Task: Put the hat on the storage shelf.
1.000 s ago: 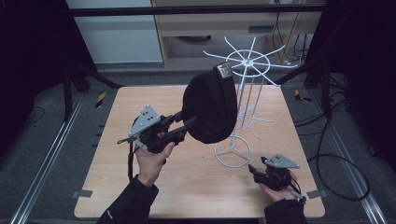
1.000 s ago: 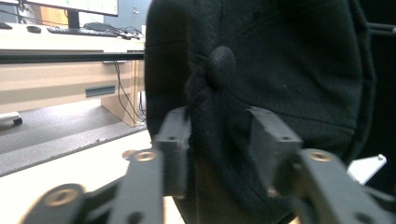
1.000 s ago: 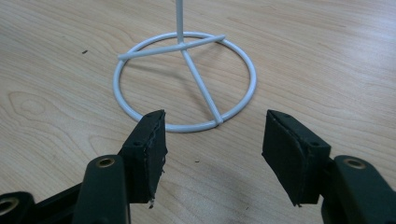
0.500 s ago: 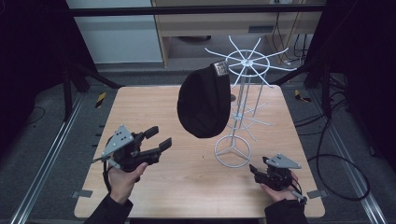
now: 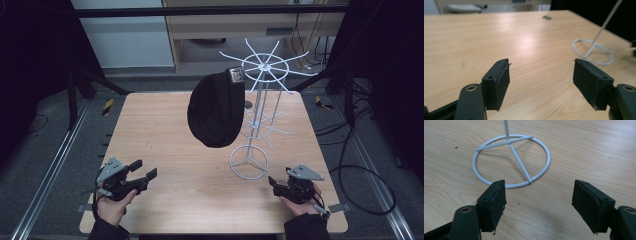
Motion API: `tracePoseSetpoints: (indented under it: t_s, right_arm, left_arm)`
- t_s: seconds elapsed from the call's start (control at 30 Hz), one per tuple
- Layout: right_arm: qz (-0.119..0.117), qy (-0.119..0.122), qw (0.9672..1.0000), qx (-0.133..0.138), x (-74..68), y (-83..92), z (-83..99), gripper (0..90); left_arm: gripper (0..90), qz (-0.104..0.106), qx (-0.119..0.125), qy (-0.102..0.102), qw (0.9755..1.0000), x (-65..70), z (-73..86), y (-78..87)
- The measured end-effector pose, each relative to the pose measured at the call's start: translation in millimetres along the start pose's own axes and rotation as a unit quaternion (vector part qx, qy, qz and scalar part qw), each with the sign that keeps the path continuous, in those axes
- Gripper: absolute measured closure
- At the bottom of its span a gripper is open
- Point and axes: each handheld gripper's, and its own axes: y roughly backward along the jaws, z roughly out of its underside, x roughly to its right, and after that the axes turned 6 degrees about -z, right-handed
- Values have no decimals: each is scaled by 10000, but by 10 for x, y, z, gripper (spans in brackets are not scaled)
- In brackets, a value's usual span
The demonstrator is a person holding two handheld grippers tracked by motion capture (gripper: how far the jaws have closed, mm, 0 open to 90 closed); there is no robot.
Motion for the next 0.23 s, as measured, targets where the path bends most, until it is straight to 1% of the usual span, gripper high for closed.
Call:
tracePoseSetpoints:
  t_s: [0.07,0.13,0.17,0.23]
  right_arm:
    - [20,-37,10000,-6,9,-3,3,250]
    - [38,-48,10000,-4,17,-2,7,242]
    - [49,-70,10000,-3,19,-1,9,239]
    - [79,-85,9999,-4,28,-5,10,231]
  left_arm:
    - [268,-230,-146,23,9996,-114,84,-24]
    - [258,-434,-310,191,9984,-219,150,-38]
    - [256,-516,-359,238,9977,-260,175,-42]
    - [250,-681,-426,197,9966,-321,209,-50]
